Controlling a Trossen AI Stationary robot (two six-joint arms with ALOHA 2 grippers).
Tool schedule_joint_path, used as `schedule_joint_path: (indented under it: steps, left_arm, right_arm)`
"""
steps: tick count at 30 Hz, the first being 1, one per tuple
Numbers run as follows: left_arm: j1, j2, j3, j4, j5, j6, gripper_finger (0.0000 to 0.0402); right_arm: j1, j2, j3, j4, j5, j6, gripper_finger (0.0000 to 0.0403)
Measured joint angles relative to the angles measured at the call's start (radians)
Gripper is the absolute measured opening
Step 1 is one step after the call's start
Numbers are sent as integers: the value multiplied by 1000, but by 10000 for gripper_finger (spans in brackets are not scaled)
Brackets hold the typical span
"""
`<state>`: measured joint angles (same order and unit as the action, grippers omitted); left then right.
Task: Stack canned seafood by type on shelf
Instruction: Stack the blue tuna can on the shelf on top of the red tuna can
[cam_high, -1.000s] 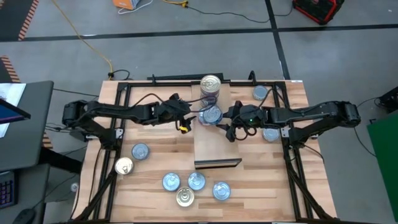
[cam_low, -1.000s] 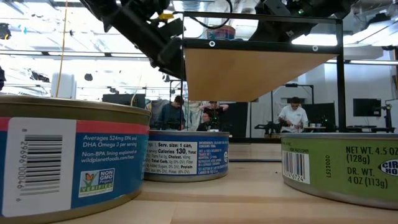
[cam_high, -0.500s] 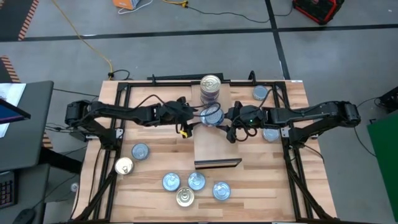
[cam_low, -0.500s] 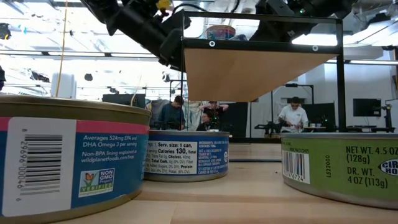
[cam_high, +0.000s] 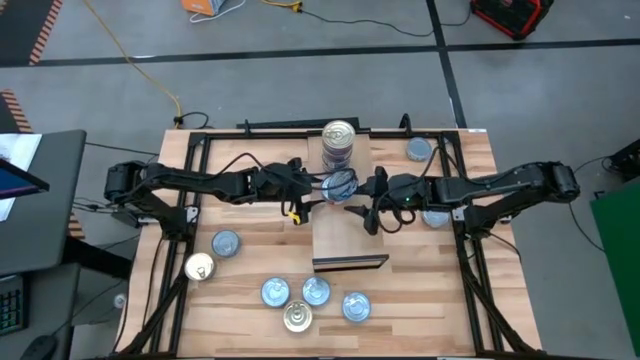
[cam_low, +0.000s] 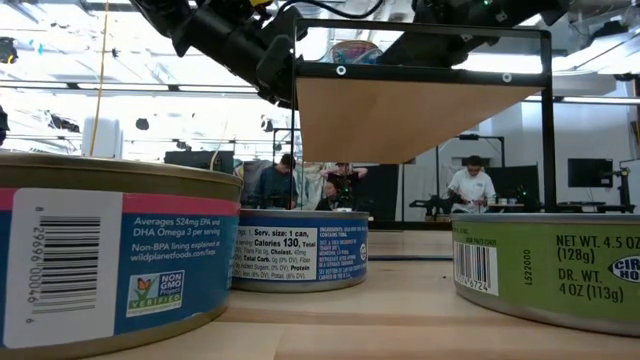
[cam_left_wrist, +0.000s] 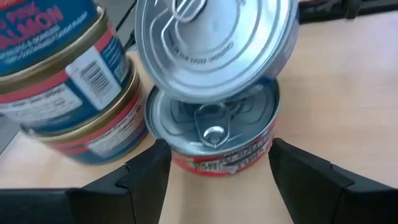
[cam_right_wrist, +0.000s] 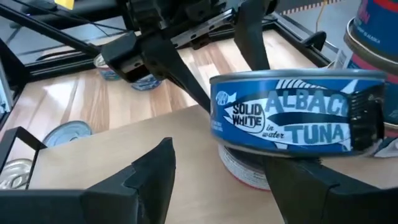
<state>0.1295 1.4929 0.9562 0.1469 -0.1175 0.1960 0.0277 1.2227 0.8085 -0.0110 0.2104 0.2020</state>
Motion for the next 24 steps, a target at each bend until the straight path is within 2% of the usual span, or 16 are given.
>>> schedule_joint_path:
  steps: [4, 10, 24]
  left_arm:
    - [0, 0, 0, 35, 40, -18, 258]
    - [0, 0, 0, 26, 43, -24, 258]
    - [0, -2, 2, 7, 38, -24, 258]
  right_arm:
    - [-2, 37, 1, 9, 0, 0, 265]
    - [-3, 103, 5, 13, 5, -4, 265]
    - [26, 41, 13, -3, 1, -27, 265]
